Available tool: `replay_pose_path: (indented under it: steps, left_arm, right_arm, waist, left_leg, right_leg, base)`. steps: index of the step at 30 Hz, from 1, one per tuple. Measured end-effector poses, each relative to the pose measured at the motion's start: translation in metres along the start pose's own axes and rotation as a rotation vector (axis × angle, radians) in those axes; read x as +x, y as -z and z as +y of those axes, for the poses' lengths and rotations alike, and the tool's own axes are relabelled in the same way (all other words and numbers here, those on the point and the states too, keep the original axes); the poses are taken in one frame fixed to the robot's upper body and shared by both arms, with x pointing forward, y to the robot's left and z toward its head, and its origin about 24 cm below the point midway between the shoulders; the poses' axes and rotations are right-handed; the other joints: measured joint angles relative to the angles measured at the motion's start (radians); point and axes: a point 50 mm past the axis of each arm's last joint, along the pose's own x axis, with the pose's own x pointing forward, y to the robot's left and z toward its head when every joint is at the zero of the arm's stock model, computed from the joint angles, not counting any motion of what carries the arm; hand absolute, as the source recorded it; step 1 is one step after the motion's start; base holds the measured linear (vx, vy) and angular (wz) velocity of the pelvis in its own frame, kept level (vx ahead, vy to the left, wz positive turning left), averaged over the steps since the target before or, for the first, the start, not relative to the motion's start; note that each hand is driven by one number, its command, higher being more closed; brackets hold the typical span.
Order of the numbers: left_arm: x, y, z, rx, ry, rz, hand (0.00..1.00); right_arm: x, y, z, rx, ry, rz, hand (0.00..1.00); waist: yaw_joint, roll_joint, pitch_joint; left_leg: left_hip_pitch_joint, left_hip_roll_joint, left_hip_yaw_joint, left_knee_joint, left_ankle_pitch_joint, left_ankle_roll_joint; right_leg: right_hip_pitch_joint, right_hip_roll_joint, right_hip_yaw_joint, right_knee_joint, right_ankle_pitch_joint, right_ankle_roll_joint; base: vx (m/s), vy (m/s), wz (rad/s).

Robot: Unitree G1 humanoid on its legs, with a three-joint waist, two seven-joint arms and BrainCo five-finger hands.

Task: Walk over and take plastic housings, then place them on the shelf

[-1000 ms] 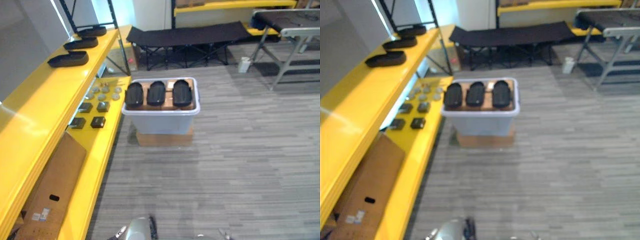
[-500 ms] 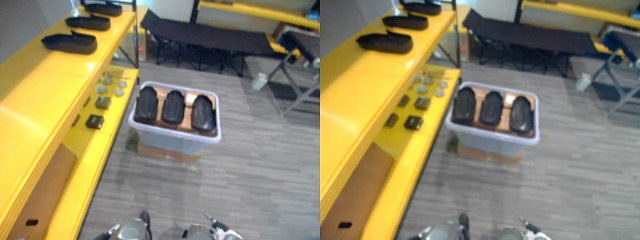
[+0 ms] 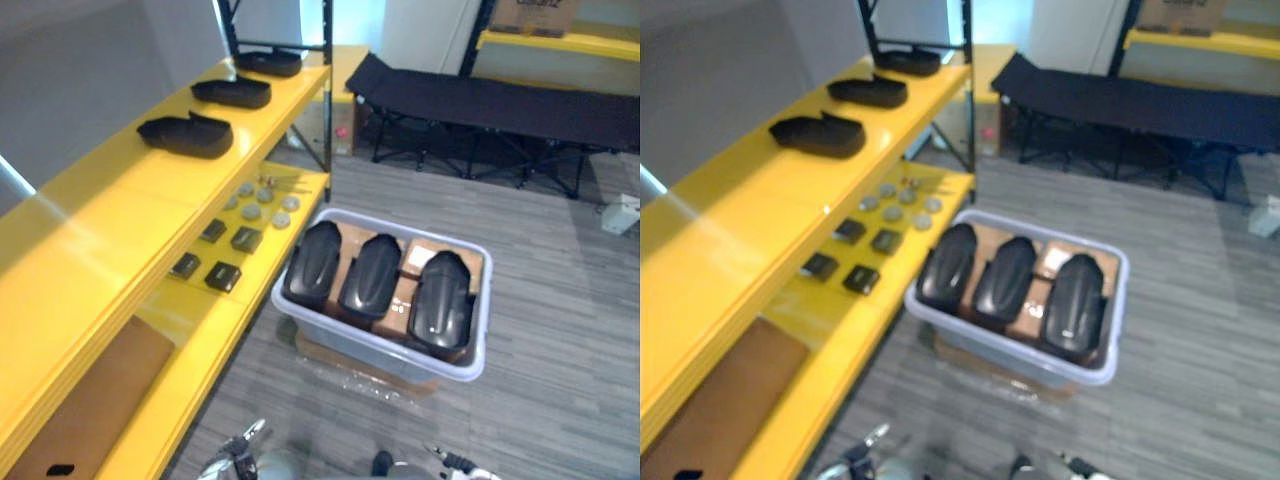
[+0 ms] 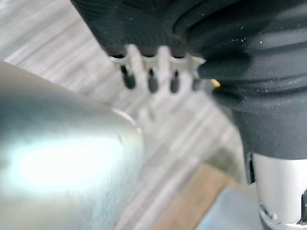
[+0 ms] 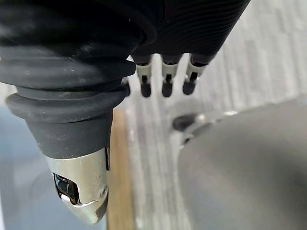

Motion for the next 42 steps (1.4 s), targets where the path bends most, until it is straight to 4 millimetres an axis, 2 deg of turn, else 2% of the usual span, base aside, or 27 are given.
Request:
replay_pose_path:
  steps: [1, 2, 4, 6, 7, 9, 10, 12, 13, 14, 16, 17, 18, 20, 21, 22, 24, 25, 27, 28, 30, 31, 33, 35, 37, 42]
  left_arm:
    - [0.000, -0.001, -0.001, 0.036, 0.005, -0.009, 0.00]
    - [0.000, -0.004, 0.000, 0.057, 0.007, -0.024, 0.00]
    - [0.000, -0.011, 0.000, 0.114, 0.007, -0.048, 0.00]
    - [0.000, -0.024, -0.002, 0.149, 0.012, -0.092, 0.00]
    - [0.000, -0.026, -0.001, 0.160, 0.009, -0.099, 0.00]
    - [0.000, -0.032, -0.004, 0.193, 0.007, -0.130, 0.00]
    - [-0.001, -0.033, -0.004, 0.192, 0.007, -0.138, 0.00]
    - [-0.001, -0.034, -0.007, 0.216, 0.014, -0.165, 0.00]
    - [-0.002, -0.034, -0.008, 0.230, 0.017, -0.172, 0.00]
    - [-0.002, -0.035, -0.009, 0.263, 0.019, -0.188, 0.00]
    - [-0.002, -0.035, -0.011, 0.291, 0.019, -0.207, 0.00]
    - [-0.003, -0.036, -0.010, 0.295, 0.017, -0.216, 0.00]
    - [-0.003, -0.037, -0.010, 0.294, 0.017, -0.221, 0.00]
    - [-0.003, -0.038, -0.009, 0.294, 0.017, -0.231, 0.00]
    - [-0.003, -0.040, -0.010, 0.293, 0.021, -0.250, 0.00]
    - [-0.004, -0.041, -0.010, 0.293, 0.021, -0.254, 0.00]
    - [-0.004, -0.045, -0.008, 0.307, 0.010, -0.270, 0.00]
    - [-0.004, -0.046, -0.006, 0.308, 0.003, -0.277, 0.00]
    - [-0.004, -0.047, -0.004, 0.311, -0.004, -0.293, 0.00]
    - [-0.005, -0.048, -0.003, 0.309, -0.008, -0.301, 0.00]
    - [-0.007, -0.052, 0.003, 0.278, -0.027, -0.337, 0.00]
    - [-0.007, -0.054, 0.003, 0.272, -0.031, -0.349, 0.00]
    - [-0.011, -0.066, 0.003, 0.260, -0.027, -0.415, 0.00]
    - [-0.013, -0.073, 0.003, 0.261, -0.028, -0.443, 0.00]
    - [-0.013, -0.075, 0.003, 0.250, -0.033, -0.451, 0.00]
    - [-0.015, -0.086, -0.011, 0.211, 0.003, -0.492, 0.00]
  right_arm:
    - [0.000, -0.002, 0.001, -0.025, -0.008, -0.033, 0.00]
    - [-0.001, -0.002, 0.000, -0.050, -0.009, -0.054, 0.00]
    - [-0.002, -0.005, 0.007, -0.109, -0.034, -0.106, 0.00]
    - [-0.004, -0.018, 0.025, -0.256, -0.112, -0.219, 0.00]
    - [-0.005, -0.022, 0.033, -0.316, -0.140, -0.254, 0.00]
    - [-0.021, -0.048, 0.075, -0.602, -0.288, -0.467, 0.00]
    - [-0.027, -0.053, 0.090, -0.680, -0.345, -0.529, 0.00]
    - [-0.067, -0.068, 0.157, -0.968, -0.602, -0.834, 0.00]
    - [-0.081, -0.072, 0.173, -1.001, -0.666, -0.919, 0.00]
    - [-0.112, -0.078, 0.204, -1.021, -0.798, -1.084, 0.00]
    - [-0.156, -0.095, 0.232, -0.916, -0.917, -1.305, 0.00]
    - [-0.179, -0.116, 0.241, -0.818, -0.916, -1.429, 0.00]
    - [-0.192, -0.138, 0.243, -0.751, -0.881, -1.518, 0.00]
    - [-0.212, -0.190, 0.233, -0.557, -0.733, -1.648, 0.00]
    - [-0.226, -0.226, 0.217, -0.390, -0.610, -1.721, 0.00]
    - [-0.233, -0.241, 0.208, -0.303, -0.554, -1.750, 0.00]
    - [-0.253, -0.284, 0.169, -0.049, -0.331, -1.826, 0.00]
    - [-0.257, -0.293, 0.156, 0.008, -0.251, -1.839, 0.00]
    - [-0.253, -0.305, 0.121, 0.122, -0.073, -1.809, 0.00]
    - [-0.250, -0.306, 0.112, 0.154, -0.033, -1.791, 0.00]
    - [-0.242, -0.309, 0.077, 0.252, 0.110, -1.736, 0.00]
    - [-0.241, -0.309, 0.068, 0.276, 0.135, -1.723, 0.00]
    - [-0.246, -0.315, 0.038, 0.353, 0.210, -1.714, 0.00]
    - [-0.243, -0.318, 0.023, 0.367, 0.259, -1.695, 0.00]
    - [-0.231, -0.320, 0.012, 0.358, 0.304, -1.628, 0.00]
    - [-0.210, -0.320, -0.015, 0.385, 0.413, -1.511, 0.00]
  waist:
    - [-0.010, 0.005, 0.002]
    - [-0.012, -0.008, 0.003]
    - [-0.018, -0.024, 0.000]
    - [-0.016, -0.061, 0.023]
    - [-0.017, -0.070, 0.027]
    - [-0.018, -0.083, 0.033]
    - [-0.015, -0.083, 0.033]
    - [-0.001, -0.076, 0.038]
    - [0.004, -0.074, 0.040]
    - [0.013, -0.071, 0.044]
    - [0.019, -0.067, 0.049]
    - [0.020, -0.069, 0.050]
    - [0.022, -0.071, 0.053]
    - [0.029, -0.074, 0.062]
    - [0.034, -0.072, 0.076]
    - [0.035, -0.072, 0.079]
    - [0.036, -0.071, 0.086]
    - [0.035, -0.067, 0.092]
    - [0.023, -0.060, 0.107]
    - [0.016, -0.060, 0.115]
    - [0.000, -0.064, 0.146]
    - [-0.002, -0.065, 0.153]
    - [-0.023, -0.066, 0.211]
    - [-0.034, -0.068, 0.232]
    - [-0.045, -0.069, 0.234]
    - [-0.048, -0.064, 0.242]
  left_leg:
    - [-0.012, -0.001, -0.009, -0.088, 0.080, 0.006]
    - [-0.002, -0.014, 0.000, -0.117, 0.121, 0.001]
    - [-0.001, -0.038, 0.011, -0.156, 0.131, 0.011]
    - [-0.013, -0.056, 0.048, -0.166, 0.128, 0.021]
    - [-0.016, -0.060, 0.053, -0.164, 0.126, 0.025]
    - [-0.023, -0.066, 0.085, -0.150, 0.106, 0.037]
    - [-0.022, -0.065, 0.096, -0.146, 0.100, 0.041]
    - [-0.013, -0.064, 0.123, -0.142, 0.089, 0.046]
    - [-0.011, -0.064, 0.128, -0.143, 0.088, 0.048]
    - [-0.006, -0.064, 0.130, -0.143, 0.084, 0.052]
    - [-0.005, -0.064, 0.130, -0.139, 0.079, 0.057]
    - [-0.003, -0.063, 0.130, -0.130, 0.075, 0.063]
    - [0.007, -0.064, 0.132, -0.130, 0.074, 0.064]
    - [0.025, -0.068, 0.136, -0.130, 0.074, 0.066]
    - [0.035, -0.071, 0.138, -0.129, 0.073, 0.067]
    - [0.035, -0.074, 0.139, -0.130, 0.072, 0.068]
    - [0.029, -0.082, 0.155, -0.131, 0.069, 0.074]
    - [0.029, -0.084, 0.159, -0.130, 0.067, 0.076]
    - [0.028, -0.084, 0.160, -0.130, 0.064, 0.082]
    - [0.028, -0.084, 0.160, -0.129, 0.064, 0.082]
    - [0.009, -0.078, 0.164, -0.118, 0.052, 0.079]
    - [-0.008, -0.073, 0.165, -0.104, 0.042, 0.077]
    - [-0.079, -0.057, 0.170, -0.034, 0.012, 0.081]
    - [-0.125, -0.052, 0.177, -0.002, 0.004, 0.086]
    - [-0.169, -0.050, 0.177, 0.020, 0.000, 0.093]
    - [-0.273, -0.049, 0.123, 0.081, -0.005, 0.098]
  right_leg:
    - [-0.010, 0.002, -0.001, 0.001, -0.005, 0.010]
    - [-0.021, -0.008, 0.007, 0.003, -0.008, 0.021]
    - [-0.040, -0.031, 0.010, 0.003, -0.012, 0.034]
    - [-0.074, -0.052, 0.041, 0.004, -0.008, 0.053]
    - [-0.081, -0.055, 0.047, 0.001, -0.006, 0.056]
    - [-0.093, -0.063, 0.059, -0.016, 0.010, 0.078]
    - [-0.093, -0.064, 0.059, -0.019, 0.015, 0.084]
    - [-0.097, -0.063, 0.056, -0.041, 0.047, 0.096]
    - [-0.098, -0.062, 0.056, -0.046, 0.055, 0.097]
    - [-0.098, -0.060, 0.054, -0.054, 0.070, 0.099]
    - [-0.098, -0.058, 0.049, -0.054, 0.082, 0.098]
    - [-0.094, -0.059, 0.029, -0.055, 0.090, 0.089]
    - [-0.087, -0.059, 0.017, -0.054, 0.096, 0.082]
    - [-0.076, -0.063, 0.001, -0.054, 0.106, 0.080]
    - [-0.071, -0.065, 0.000, -0.054, 0.111, 0.078]
    - [-0.073, -0.065, 0.000, -0.054, 0.112, 0.078]
    - [-0.084, -0.070, 0.000, -0.059, 0.112, 0.077]
    - [-0.087, -0.070, 0.000, -0.059, 0.112, 0.077]
    - [-0.090, -0.069, 0.000, -0.060, 0.112, 0.077]
    - [-0.090, -0.069, 0.000, -0.060, 0.112, 0.077]
    - [-0.116, -0.067, 0.002, -0.058, 0.112, 0.077]
    - [-0.131, -0.065, 0.003, -0.056, 0.112, 0.077]
    - [-0.182, -0.059, 0.003, -0.050, 0.118, 0.070]
    - [-0.221, -0.057, 0.004, -0.048, 0.127, 0.062]
    - [-0.257, -0.054, 0.004, -0.047, 0.138, 0.059]
    - [-0.316, -0.059, -0.030, -0.028, 0.139, 0.059]
  base:
    - [0.08, 0.062, -0.10]
    - [0.08, 0.080, -0.05]
    - [0.06, 0.088, -0.09]
    - [0.08, 0.132, -0.31]
    - [0.10, 0.107, -0.37]
    - [0.11, 0.090, -0.34]
    - [0.11, 0.070, -0.38]
    - [0.08, 0.051, -0.44]
    - [0.05, 0.035, -0.39]
    - [0.04, 0.032, -0.25]
    - [0.03, 0.039, -0.09]
    - [0.01, 0.040, -0.04]
    - [0.00, 0.039, -0.11]
    - [-0.04, 0.044, -0.11]
    - [-0.07, 0.050, -0.06]
    - [-0.07, 0.032, -0.06]
    - [-0.06, 0.003, -0.17]
    - [-0.05, -0.013, -0.25]
    - [-0.04, -0.020, -0.15]
    - [-0.05, -0.027, -0.10]
    - [-0.08, -0.034, -0.22]
    - [-0.10, -0.038, -0.30]
    - [-0.13, -0.038, -0.23]
    - [-0.15, -0.034, -0.18]
    - [-0.12, -0.038, -0.08]
    - [-0.10, -0.031, 0.20]
